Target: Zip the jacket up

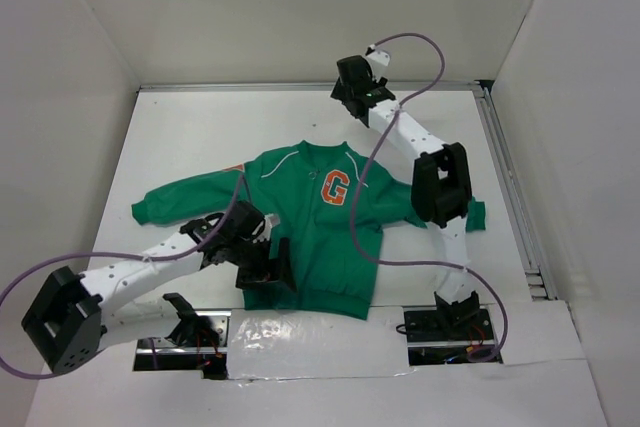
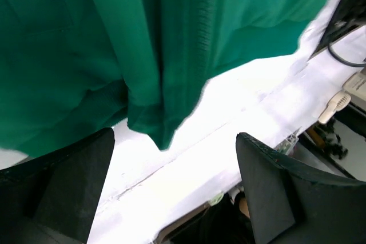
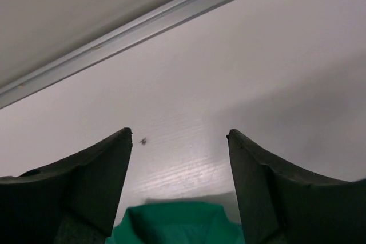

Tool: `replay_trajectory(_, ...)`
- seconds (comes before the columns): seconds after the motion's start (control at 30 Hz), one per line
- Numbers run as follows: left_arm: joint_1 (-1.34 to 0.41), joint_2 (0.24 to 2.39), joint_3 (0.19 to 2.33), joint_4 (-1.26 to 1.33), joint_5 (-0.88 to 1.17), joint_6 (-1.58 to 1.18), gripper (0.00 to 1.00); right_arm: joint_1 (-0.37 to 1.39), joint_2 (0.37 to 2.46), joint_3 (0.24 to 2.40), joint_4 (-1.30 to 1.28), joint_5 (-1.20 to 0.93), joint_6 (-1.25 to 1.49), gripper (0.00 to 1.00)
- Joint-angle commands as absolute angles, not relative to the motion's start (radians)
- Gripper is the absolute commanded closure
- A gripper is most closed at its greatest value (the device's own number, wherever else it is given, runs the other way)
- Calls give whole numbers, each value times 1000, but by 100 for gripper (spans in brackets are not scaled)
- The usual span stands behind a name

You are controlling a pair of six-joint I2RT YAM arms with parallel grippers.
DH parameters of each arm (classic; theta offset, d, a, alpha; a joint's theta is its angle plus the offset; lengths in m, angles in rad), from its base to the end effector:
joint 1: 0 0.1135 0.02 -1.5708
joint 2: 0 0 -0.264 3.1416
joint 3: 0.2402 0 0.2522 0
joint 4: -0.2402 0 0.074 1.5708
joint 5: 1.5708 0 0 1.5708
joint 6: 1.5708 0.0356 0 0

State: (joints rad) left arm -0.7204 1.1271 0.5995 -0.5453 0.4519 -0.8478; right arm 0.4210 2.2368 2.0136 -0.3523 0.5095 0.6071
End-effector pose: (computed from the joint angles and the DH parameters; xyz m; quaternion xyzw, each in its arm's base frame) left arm 0.1394 -0.1431 0.1873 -0.0050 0.9461 -0.3233 0.0167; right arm 0.4848 0.1981 0.2682 0.1988 0.8355 0.0343 0.5111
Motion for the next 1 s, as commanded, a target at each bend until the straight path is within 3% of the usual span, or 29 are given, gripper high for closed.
replay_trajectory(0.0,-715,1019,692,-639,359,-885,1,425,2001,1898,-279,491,609,24)
replay_trajectory(0.13,-667,934,767,-634,229,-888,1,404,1698,1590,-155,411,656,16)
replay_trajectory(0.17,-655,928,778,-620,221,-881,1,388,1645,1524,-143,397,670,5)
replay_trajectory(0.37,-549,1055,883,-479,215,-761,1,406,1259,1034,-179,371,681,0)
replay_trajectory(0.4,-535,1055,884,-479,215,-761,1,407,1215,1032,-179,351,698,0)
replay_trajectory(0.5,-480,1152,922,-379,290,-709,1,405,1123,838,-103,109,730,0)
replay_trajectory(0.6,-453,1273,966,-301,290,-689,1,455,1164,756,-57,-27,750,0)
replay_trajectory(0.73,-422,1454,1006,-184,331,-650,1,544,1302,791,-109,55,781,0)
replay_trajectory(0.97,-374,1693,1111,-221,268,-666,1,477,1440,729,-86,44,891,0)
